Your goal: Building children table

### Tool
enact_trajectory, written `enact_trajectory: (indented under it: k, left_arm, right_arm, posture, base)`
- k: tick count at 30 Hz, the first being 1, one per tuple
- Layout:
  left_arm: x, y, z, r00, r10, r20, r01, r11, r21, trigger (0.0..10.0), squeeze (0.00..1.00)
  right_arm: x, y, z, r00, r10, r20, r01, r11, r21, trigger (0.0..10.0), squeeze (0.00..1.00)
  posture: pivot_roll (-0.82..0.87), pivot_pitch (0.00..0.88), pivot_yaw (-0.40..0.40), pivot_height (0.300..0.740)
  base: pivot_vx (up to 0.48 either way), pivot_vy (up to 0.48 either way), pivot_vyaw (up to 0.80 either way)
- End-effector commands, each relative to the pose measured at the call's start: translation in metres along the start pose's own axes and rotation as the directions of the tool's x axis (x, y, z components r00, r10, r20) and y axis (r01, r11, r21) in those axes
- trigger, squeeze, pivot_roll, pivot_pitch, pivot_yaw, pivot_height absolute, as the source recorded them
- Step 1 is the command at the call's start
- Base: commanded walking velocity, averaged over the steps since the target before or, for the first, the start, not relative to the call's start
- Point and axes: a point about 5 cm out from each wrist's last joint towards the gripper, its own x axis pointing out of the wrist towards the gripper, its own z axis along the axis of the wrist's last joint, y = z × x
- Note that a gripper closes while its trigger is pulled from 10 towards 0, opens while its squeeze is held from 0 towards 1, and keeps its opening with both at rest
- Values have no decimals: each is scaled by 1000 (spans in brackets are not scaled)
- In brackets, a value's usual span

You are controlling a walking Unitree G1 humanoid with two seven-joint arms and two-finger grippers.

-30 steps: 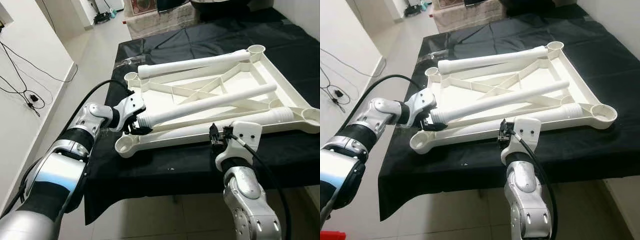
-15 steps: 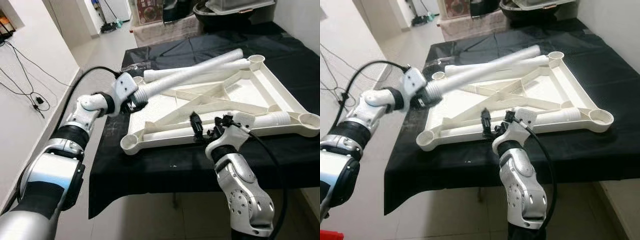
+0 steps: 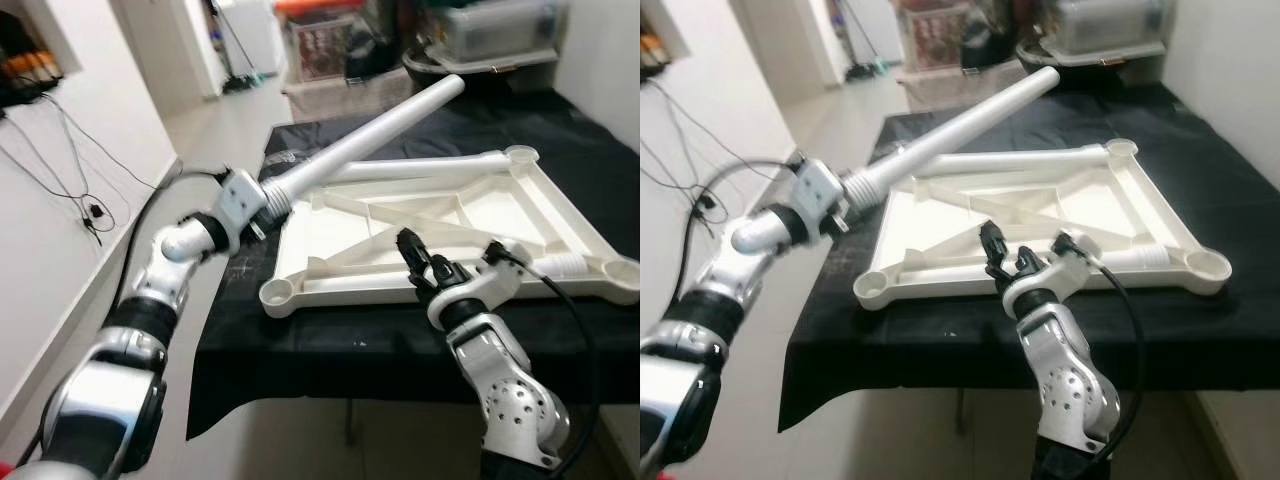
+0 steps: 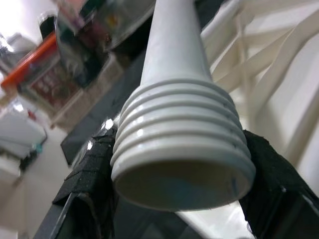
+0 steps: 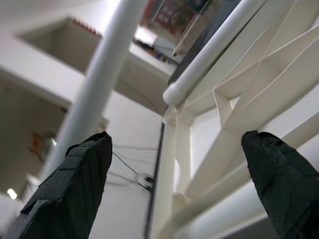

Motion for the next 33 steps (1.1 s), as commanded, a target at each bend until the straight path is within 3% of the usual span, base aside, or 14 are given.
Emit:
enact_trajectory:
  k: [1,2,4,5,6,7,8,17,33]
  left_arm:
    - [-1,-8,8,998,3,62,-4,1000,11,10000,0]
    - [-1,-8,8,998,3,62,-4,1000,11,10000,0]
    - [-4,-29,14,994,-26,109,26,1000,2,10000,0]
    - [-4,-29,14,994,-26,109,26,1000,2,10000,0]
    - [-6,-37,16,992,-35,123,35,999,2,10000,0]
    - [-6,-37,16,992,-35,123,35,999,2,10000,0]
    - [-8,-44,18,990,-43,137,43,999,-1,10000,0]
    - [-16,-66,26,987,-58,152,64,997,-39,10000,0]
    - [-30,-82,32,988,-87,127,97,992,-77,10000,0]
  right_arm:
    - [17,38,-17,993,119,-9,-113,962,249,10000,1000]
    - [17,38,-17,993,119,-9,-113,962,249,10000,1000]
    - [21,40,-16,986,163,-23,-146,931,334,10000,1000]
    - [21,40,-16,986,163,-23,-146,931,334,10000,1000]
    - [22,42,-16,980,195,-41,-167,915,367,10000,773]
    - [22,42,-16,980,195,-41,-167,915,367,10000,773]
    - [23,44,-18,973,224,-58,-183,898,399,10000,0]
    - [25,51,-22,939,327,-103,-234,830,506,10000,0]
    - [37,47,-2,941,335,-43,-262,806,531,10000,0]
  posture:
    - [106,4,78,740]
    - [106,4,78,740]
    - [103,6,73,740]
    - [103,6,73,740]
    - [102,7,71,740]
    - [102,7,71,740]
    - [101,7,67,740]
    - [110,14,59,740]
    - [120,22,55,740]
  base:
    - [0,0,0]
    - [0,0,0]
    - [0,0,0]
    - [0,0,0]
    - [0,0,0]
    - [0,0,0]
    - [0,0,0]
    - [0,0,0]
    - [0,0,0]
